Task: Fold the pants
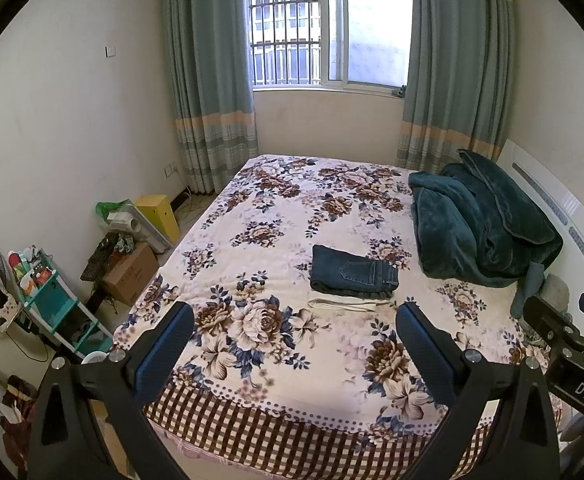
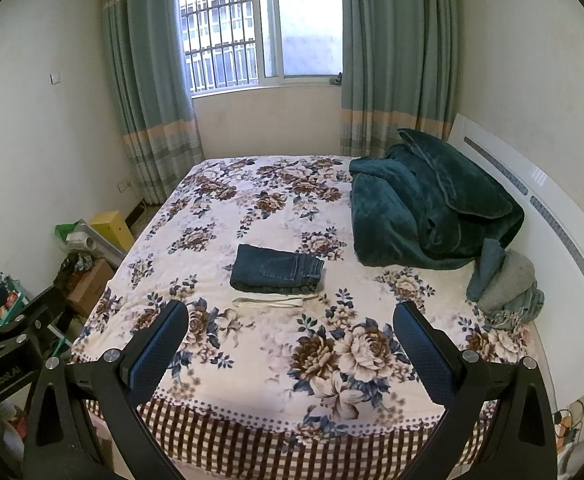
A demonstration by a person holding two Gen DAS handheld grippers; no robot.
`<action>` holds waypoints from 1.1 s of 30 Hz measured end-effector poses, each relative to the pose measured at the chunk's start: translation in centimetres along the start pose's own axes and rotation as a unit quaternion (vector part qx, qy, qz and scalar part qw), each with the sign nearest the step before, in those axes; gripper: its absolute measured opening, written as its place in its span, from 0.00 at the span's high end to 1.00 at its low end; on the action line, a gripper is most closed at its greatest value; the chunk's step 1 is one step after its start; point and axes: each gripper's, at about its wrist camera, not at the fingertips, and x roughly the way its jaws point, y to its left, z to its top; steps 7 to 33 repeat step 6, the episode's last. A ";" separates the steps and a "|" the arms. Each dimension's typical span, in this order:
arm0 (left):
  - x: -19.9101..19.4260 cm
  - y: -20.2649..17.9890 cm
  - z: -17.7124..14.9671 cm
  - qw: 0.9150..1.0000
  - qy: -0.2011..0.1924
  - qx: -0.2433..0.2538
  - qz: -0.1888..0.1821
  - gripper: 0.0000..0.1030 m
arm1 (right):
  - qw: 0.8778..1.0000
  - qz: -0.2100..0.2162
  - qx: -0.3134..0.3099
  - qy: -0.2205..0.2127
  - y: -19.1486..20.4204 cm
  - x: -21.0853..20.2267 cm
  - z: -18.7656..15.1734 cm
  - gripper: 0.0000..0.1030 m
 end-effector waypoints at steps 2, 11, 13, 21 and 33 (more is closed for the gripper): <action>-0.1 0.0 -0.1 1.000 -0.001 0.000 0.000 0.00 | 1.000 0.000 0.001 0.000 -0.1 0.0 0.1 0.00; -0.8 -0.2 -0.7 1.000 -0.008 0.003 0.005 0.00 | 1.000 -0.001 0.000 -0.002 -0.1 0.0 0.1 0.00; -0.8 -0.2 -0.7 1.000 -0.008 0.003 0.005 0.00 | 1.000 -0.001 0.000 -0.002 -0.1 0.0 0.1 0.00; -0.8 -0.2 -0.7 1.000 -0.008 0.003 0.005 0.00 | 1.000 -0.001 0.000 -0.002 -0.1 0.0 0.1 0.00; -0.8 -0.2 -0.7 1.000 -0.008 0.003 0.005 0.00 | 1.000 -0.001 0.000 -0.002 -0.1 0.0 0.1 0.00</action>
